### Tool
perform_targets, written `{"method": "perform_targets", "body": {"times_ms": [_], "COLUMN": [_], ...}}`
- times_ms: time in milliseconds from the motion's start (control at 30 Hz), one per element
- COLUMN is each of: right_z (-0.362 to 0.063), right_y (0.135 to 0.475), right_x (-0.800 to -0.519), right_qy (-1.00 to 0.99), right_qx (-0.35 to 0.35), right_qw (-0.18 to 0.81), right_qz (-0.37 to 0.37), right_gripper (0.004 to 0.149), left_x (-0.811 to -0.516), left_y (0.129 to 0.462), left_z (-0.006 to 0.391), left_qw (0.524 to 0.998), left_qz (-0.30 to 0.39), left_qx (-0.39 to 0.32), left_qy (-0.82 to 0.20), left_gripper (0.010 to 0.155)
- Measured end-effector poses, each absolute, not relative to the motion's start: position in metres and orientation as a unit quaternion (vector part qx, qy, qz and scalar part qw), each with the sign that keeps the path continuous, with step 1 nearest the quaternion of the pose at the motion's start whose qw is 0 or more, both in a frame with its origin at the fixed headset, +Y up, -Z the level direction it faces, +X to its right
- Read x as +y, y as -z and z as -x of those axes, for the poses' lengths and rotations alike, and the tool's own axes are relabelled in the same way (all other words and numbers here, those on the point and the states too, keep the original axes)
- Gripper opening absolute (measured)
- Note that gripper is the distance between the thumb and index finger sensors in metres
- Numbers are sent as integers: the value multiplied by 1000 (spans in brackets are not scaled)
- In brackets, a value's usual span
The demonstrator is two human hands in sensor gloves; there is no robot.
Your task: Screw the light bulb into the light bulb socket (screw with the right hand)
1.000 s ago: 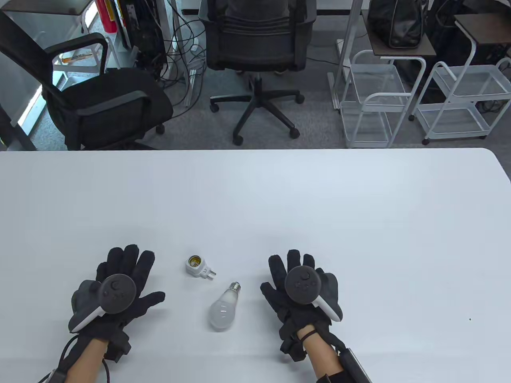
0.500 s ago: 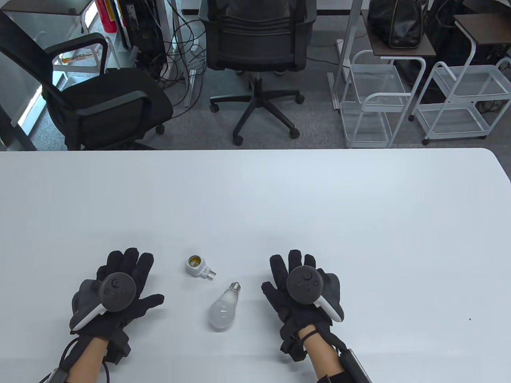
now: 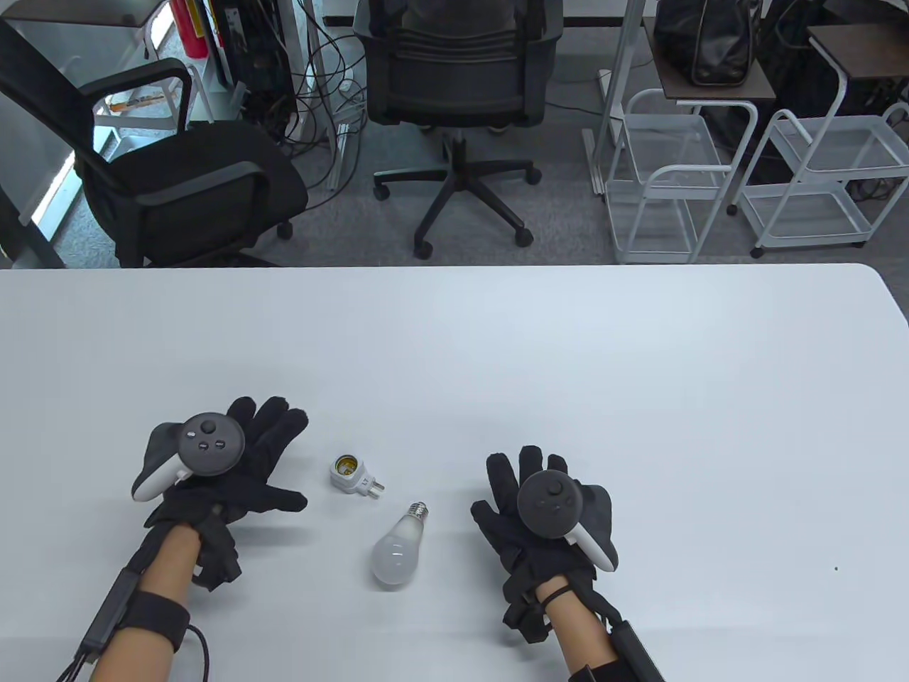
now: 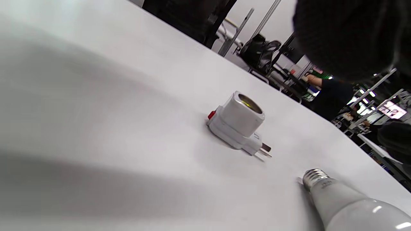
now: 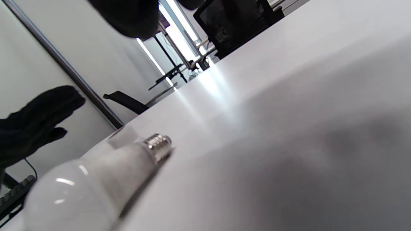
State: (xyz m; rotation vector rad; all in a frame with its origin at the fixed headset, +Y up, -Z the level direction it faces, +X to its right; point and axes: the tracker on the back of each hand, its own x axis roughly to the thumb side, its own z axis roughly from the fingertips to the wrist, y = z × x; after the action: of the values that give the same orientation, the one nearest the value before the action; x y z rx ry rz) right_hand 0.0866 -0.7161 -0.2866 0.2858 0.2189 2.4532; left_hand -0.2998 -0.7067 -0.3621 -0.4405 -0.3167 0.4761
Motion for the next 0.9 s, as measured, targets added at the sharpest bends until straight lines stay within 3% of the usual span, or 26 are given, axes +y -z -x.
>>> {"method": "perform_targets", "body": {"times_ms": [167,333,567,900], "right_z": [-85,-85,-83,-84], "right_y": [287,288,288,287], "right_x": [-716,-717,-717,-718], "right_qy": [-934,-932,-932,-928], "right_qx": [88,96,95,93], "right_qw": [326,330,333,345], "right_qz": [-113,-112,-111,-108], "right_gripper": [63,63,63,63], "left_x": [-727,-747,-759,-740], "left_y": [395,407,407,387], "left_z": [266,246,243,266], "left_qw": [929,929,928,946], "left_qz": [291,327,324,239], "left_qx": [-156,-145,-132,-134], "left_qy": [-168,-91,-131,-174], "left_gripper": [101,90,73,73]}}
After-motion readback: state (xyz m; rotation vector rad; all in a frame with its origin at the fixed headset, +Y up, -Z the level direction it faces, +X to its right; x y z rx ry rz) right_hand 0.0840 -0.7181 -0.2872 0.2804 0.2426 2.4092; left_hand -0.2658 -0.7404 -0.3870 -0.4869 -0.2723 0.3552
